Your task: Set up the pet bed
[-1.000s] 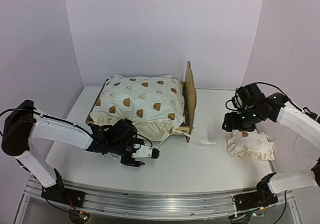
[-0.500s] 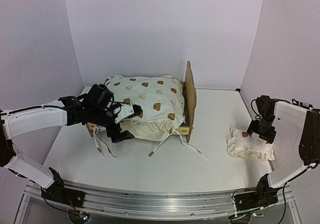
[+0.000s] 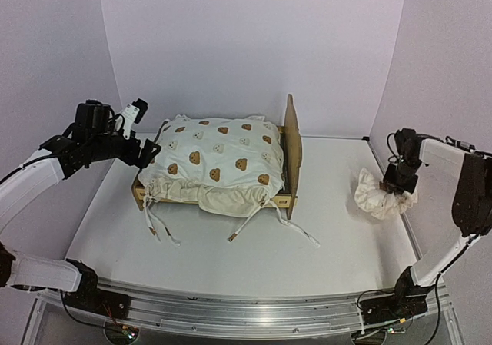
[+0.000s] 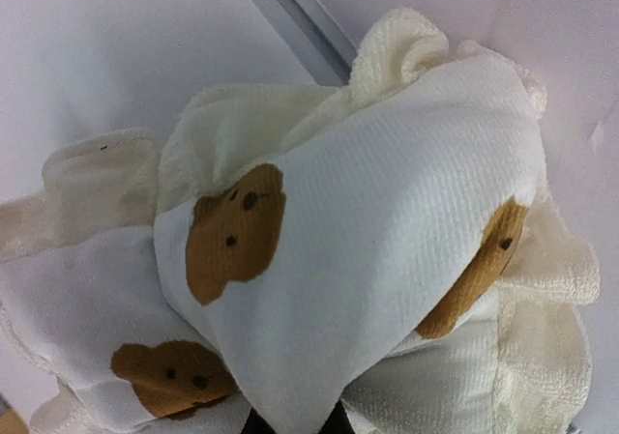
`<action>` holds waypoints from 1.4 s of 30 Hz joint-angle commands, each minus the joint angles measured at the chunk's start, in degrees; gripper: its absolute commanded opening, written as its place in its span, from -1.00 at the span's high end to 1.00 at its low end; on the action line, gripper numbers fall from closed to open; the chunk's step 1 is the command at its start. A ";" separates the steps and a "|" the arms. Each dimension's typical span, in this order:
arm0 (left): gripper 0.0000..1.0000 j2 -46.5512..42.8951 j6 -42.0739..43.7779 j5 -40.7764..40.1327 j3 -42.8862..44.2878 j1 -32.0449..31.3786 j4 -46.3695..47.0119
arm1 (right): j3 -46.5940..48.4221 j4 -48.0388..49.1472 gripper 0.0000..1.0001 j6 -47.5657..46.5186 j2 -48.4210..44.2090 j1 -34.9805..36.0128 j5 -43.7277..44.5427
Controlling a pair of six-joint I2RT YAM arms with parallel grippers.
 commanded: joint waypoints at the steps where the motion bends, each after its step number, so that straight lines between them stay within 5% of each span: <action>1: -0.97 -3.06 -11.02 2.61 0.32 1.71 0.31 | 16.87 8.65 1.00 -15.17 -8.62 1.12 -7.67; 5: -0.96 -2.74 -17.55 6.62 -1.19 1.76 -0.28 | 29.46 16.90 1.00 -29.98 -6.39 12.80 -19.91; 9: -0.94 -1.15 -19.02 10.35 -0.92 1.68 2.00 | 49.52 10.89 1.00 -38.82 4.48 25.50 -34.95; 14: -0.86 3.60 -17.23 15.96 6.24 1.68 2.11 | 62.93 3.46 1.00 -55.09 16.80 38.85 -33.72; 23: -0.81 4.80 -17.16 18.16 5.65 1.59 2.34 | 78.02 3.55 1.00 -71.56 35.25 40.47 -29.82; 36: -0.81 1.91 -17.68 16.96 2.54 1.61 2.29 | 69.87 2.03 1.00 -72.34 35.26 37.73 -20.55; 40: -0.81 1.60 -17.95 17.02 1.77 1.60 3.12 | 66.43 2.10 0.73 -70.33 35.49 37.62 -18.91; 42: -0.81 1.26 -18.14 17.14 1.69 1.59 3.09 | 67.30 2.14 0.37 -69.25 36.28 37.66 -17.35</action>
